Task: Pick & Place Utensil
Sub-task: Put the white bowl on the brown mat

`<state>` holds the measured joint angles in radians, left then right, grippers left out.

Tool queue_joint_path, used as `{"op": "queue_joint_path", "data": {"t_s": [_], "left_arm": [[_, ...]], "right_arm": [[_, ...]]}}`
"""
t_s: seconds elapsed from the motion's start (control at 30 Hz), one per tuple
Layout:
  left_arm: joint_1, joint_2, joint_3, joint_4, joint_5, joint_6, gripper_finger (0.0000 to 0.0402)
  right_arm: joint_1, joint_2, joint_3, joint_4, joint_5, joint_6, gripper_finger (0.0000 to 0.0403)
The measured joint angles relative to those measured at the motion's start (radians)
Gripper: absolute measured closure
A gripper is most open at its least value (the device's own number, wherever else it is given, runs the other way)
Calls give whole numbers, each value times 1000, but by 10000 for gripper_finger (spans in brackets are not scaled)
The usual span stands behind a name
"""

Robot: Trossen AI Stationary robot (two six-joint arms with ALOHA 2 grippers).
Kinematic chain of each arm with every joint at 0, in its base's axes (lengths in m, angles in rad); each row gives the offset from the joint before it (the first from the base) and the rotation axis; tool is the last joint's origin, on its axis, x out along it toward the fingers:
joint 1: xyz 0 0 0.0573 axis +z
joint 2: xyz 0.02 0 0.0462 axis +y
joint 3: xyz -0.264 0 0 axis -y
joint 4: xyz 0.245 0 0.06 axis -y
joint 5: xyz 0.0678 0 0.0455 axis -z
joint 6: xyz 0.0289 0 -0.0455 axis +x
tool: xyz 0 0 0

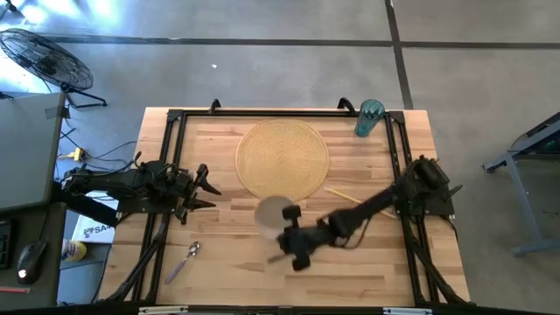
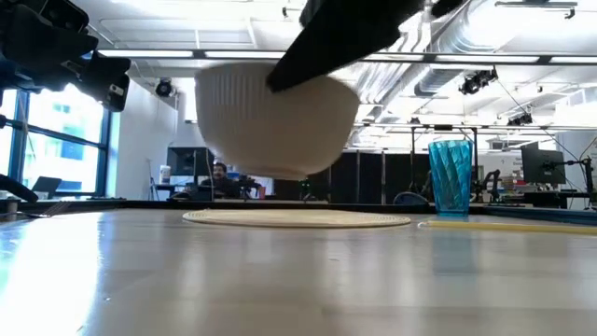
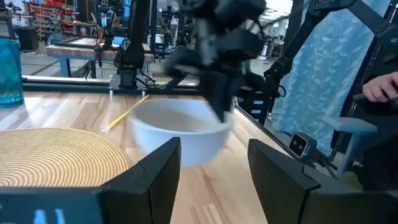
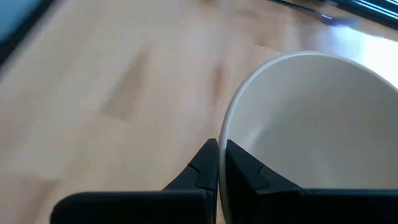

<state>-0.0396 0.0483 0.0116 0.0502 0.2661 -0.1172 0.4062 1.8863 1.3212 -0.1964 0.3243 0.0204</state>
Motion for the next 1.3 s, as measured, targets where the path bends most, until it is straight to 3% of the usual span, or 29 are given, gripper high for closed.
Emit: {"op": "queue_joint_path", "data": {"t_s": [0.2,0.77,1.03,1.3], "left_arm": [[0,0,0,0,0,0,216],[0,0,0,0,1,0,216],[0,0,0,0,1,0,216],[0,0,0,0,3,0,216]], "right_arm": [[-147,-10,0,-18,-54,-3,395],[-453,-10,-38,7,-65,-45,393],[-536,-10,-133,142,-136,-94,392],[-564,-10,-154,161,-230,-186,399]]}}
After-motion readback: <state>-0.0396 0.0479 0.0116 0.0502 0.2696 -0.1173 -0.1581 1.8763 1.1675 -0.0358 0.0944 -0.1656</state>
